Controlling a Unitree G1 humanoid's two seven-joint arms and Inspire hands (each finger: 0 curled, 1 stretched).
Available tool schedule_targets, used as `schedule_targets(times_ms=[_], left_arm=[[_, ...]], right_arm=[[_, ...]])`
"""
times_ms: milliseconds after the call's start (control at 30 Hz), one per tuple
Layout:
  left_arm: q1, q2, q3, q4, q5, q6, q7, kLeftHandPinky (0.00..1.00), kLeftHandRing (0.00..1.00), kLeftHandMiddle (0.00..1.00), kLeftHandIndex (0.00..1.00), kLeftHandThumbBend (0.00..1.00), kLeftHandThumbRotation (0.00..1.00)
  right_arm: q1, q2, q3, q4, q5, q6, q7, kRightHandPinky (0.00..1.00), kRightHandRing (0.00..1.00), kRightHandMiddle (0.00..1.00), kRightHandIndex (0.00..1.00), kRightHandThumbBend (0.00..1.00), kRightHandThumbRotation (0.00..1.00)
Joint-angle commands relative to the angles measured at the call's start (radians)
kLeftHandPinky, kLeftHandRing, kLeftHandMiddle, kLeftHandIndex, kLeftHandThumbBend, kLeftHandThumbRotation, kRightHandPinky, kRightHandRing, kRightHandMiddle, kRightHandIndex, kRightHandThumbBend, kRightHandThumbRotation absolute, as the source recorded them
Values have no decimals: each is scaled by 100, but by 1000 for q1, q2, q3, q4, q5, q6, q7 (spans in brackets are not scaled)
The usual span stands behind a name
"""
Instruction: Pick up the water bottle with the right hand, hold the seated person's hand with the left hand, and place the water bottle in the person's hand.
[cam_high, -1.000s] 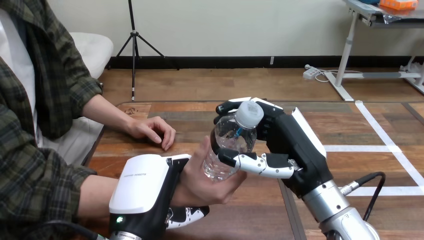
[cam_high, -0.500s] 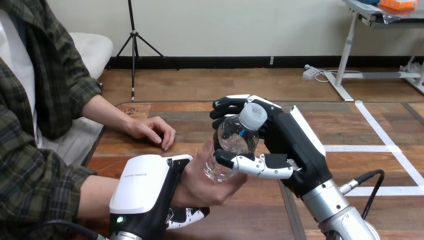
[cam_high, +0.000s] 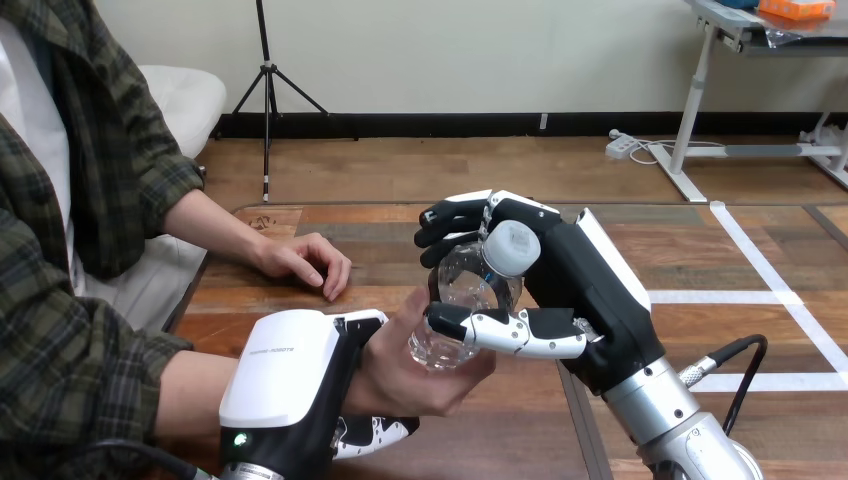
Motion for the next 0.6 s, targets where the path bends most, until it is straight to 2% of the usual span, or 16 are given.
schedule_targets(times_ms=[0,133,167,367,467,500,567], left_arm=[[-41,-5,6,-45,17,13,-7,40,45,50,51,76,0],[-44,2,3,-50,40,28,-22,43,49,54,54,78,0],[-44,8,0,-56,56,39,-39,44,50,55,55,78,0],[-43,22,-10,-83,126,99,-122,63,69,72,70,82,4],[-41,20,-13,-93,152,121,-149,74,79,81,79,85,9],[-40,19,-13,-96,158,126,-155,81,85,88,85,87,13],[-38,16,-15,-99,168,134,-163,86,89,92,89,89,16]], right_arm=[[-29,-5,4,-44,17,-13,11,53,63,68,67,70,0],[-31,-8,5,-41,13,-17,16,58,68,73,72,71,0],[-32,-12,5,-41,5,-20,17,59,69,74,73,71,0],[-39,-30,7,-36,-28,-40,24,72,81,85,84,74,4],[-42,-36,7,-32,-35,-51,30,79,87,90,89,75,7],[-42,-38,8,-31,-36,-53,32,83,90,93,92,76,9],[-43,-42,8,-30,-37,-57,35,86,92,95,94,76,11]])
